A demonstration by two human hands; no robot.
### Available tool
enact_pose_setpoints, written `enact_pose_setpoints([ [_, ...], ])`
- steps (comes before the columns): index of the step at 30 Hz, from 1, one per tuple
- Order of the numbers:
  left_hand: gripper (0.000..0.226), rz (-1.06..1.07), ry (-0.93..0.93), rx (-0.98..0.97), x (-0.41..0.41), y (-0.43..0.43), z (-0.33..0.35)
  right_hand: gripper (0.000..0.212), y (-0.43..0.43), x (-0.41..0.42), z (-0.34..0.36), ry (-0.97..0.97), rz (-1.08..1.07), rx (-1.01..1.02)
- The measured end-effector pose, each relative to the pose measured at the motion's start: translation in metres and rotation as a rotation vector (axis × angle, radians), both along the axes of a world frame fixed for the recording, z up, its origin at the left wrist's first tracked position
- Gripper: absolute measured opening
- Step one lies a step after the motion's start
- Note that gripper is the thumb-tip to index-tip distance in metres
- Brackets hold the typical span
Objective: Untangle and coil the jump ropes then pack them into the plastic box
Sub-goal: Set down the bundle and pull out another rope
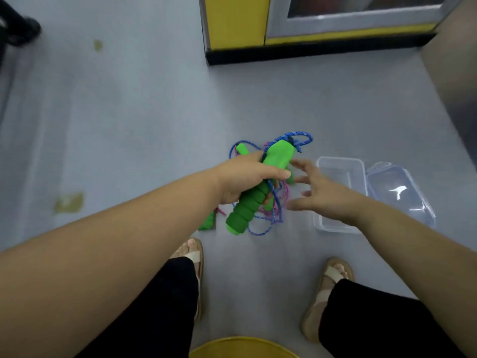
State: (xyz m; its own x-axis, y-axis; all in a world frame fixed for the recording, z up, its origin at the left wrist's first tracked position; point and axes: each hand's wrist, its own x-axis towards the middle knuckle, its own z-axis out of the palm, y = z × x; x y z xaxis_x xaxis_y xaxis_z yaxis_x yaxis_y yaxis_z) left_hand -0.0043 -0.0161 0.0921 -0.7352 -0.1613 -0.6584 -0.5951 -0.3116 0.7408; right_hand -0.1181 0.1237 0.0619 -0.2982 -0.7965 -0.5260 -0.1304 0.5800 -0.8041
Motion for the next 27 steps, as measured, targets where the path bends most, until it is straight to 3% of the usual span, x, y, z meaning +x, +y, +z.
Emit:
enact_pose_setpoints([
  [1,0.012,-0.006,0.036,-0.001,0.003,0.006,0.022,0.085,0.002,0.006,0.013,-0.076,0.101,-0.009],
  [2,0.014,-0.013,0.072,-0.011,0.008,0.013,0.045,0.081,0.007,0.018,0.026,-0.116,0.214,-0.018],
  [5,0.019,-0.013,0.151,-0.034,0.025,0.032,0.103,0.03,0.024,0.061,0.041,-0.15,0.286,-0.02],
  [7,0.014,0.027,0.165,-0.093,0.043,0.039,0.13,0.011,0.036,0.082,0.048,-0.139,-0.003,-0.162],
  [10,0.007,0.069,0.131,-0.222,0.078,0.046,0.15,0.022,0.06,0.086,0.072,-0.145,-0.636,-0.426],
  [12,0.01,0.091,0.089,-0.322,0.101,0.049,0.153,0.027,0.086,0.078,0.085,0.032,-0.812,-0.495],
  [15,0.014,0.23,0.054,-0.364,0.125,0.053,0.152,0.023,0.127,0.07,0.093,0.165,-0.792,-0.41],
  [19,0.016,0.361,0.032,-0.39,0.145,0.063,0.152,0.018,0.165,0.059,0.1,0.21,-0.749,-0.147],
  [22,0.025,0.318,-0.037,-0.453,0.149,0.071,0.152,0.033,0.179,0.057,0.112,0.156,-0.705,0.035],
  [24,0.03,0.289,-0.055,-0.405,0.149,0.082,0.154,0.033,0.179,0.058,0.127,0.084,-0.719,0.043],
  [27,0.044,0.232,0.067,-0.287,0.138,0.108,0.156,0.024,0.162,0.072,0.168,-0.052,-0.639,-0.063],
])
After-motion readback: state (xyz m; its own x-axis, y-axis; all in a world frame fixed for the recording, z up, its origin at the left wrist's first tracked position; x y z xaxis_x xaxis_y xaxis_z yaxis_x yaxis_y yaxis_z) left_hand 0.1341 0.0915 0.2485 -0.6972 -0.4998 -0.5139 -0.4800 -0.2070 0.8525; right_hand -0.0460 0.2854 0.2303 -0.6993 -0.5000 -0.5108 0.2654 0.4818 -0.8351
